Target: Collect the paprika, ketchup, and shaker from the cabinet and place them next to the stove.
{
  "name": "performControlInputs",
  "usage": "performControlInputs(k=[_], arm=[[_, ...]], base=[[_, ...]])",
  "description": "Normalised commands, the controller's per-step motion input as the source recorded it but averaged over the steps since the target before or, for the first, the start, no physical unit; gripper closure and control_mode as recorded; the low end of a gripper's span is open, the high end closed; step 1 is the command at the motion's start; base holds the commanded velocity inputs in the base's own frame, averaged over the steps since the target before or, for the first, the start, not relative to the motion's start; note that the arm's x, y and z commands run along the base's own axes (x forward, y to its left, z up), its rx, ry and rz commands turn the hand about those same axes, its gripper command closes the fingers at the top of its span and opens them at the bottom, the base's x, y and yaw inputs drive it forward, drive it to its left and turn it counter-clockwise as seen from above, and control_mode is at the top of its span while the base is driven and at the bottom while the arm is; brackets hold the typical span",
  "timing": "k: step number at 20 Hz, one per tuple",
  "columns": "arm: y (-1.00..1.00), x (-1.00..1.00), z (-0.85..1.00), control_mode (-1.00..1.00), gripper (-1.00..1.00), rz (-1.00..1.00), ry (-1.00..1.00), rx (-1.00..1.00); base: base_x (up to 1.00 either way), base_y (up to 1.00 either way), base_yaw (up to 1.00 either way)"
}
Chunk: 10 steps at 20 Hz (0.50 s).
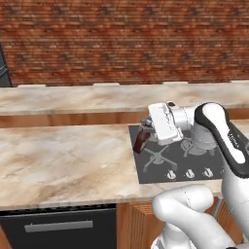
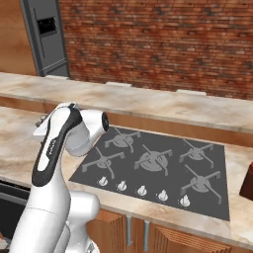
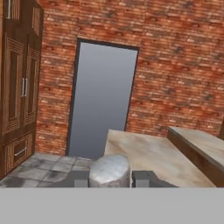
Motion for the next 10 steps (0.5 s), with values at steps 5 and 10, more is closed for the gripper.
performControlInputs(k=[5, 10], arm=[[0.04, 0.27, -0.4, -1.0, 1.0, 0.08, 0.0, -0.08], [0.02, 0.16, -0.41, -1.0, 1.0, 0.01, 0.0, -0.11]], base=[[0.0, 0.0, 0.0], [0.0, 0.0, 0.0]])
